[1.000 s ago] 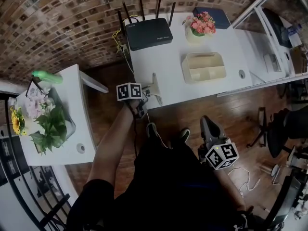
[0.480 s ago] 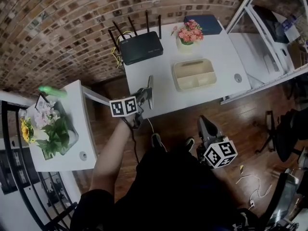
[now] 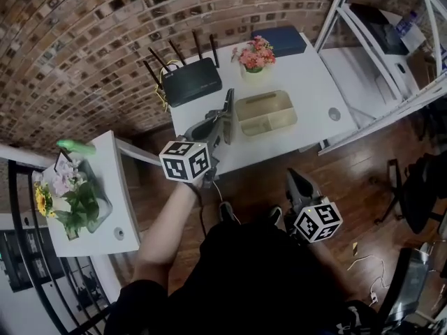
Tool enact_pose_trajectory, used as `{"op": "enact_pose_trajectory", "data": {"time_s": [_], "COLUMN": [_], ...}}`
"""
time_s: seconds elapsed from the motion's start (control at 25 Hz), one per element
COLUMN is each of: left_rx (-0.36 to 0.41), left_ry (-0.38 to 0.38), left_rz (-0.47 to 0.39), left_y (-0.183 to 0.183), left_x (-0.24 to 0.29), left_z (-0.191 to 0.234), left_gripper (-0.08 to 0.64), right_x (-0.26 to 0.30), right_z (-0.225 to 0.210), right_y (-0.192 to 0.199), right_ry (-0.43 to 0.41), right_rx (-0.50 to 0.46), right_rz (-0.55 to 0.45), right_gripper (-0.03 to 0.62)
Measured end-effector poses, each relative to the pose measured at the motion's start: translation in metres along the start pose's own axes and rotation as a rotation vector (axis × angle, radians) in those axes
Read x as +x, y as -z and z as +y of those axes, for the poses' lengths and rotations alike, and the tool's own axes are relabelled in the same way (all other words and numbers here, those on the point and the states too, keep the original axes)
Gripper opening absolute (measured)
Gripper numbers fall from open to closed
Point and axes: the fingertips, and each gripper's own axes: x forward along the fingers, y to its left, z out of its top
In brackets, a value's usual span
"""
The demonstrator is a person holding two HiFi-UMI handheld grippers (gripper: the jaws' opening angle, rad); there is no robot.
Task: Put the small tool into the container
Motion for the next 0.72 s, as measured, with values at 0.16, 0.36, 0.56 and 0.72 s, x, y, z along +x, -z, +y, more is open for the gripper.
{"op": "enact_pose_trajectory", "data": {"time_s": [0.16, 0.36, 0.56, 0.72], "left_rx": [0.08, 0.165, 0.227, 0.265], "left_ry": [0.041, 0.062, 0.081, 0.096], "left_rz": [-0.026, -0.04, -0.037, -0.021], "left_y": [-0.018, -0.022, -0.014, -0.002], "left_x": [0.019, 0.04, 0.061, 0.077], "left_z": [-0.033, -0.056, -0.066, -0.072], "left_gripper": [0.031, 0.031, 0.031, 0.031], "right_x": [-0.01, -0.026, -0.039, -0.048], "right_z": [-0.012, -0.032, -0.045, -0.053], "right_y": [-0.005, -0.009, -0.01, -0.01], "right_ry": [0.024, 0.075, 0.117, 0.148], "right_rx": [0.006, 0.018, 0.03, 0.04], "right_rz": [-0.018, -0.038, -0.051, -0.056], "right_gripper": [0.011, 0.011, 0.011, 0.011]}}
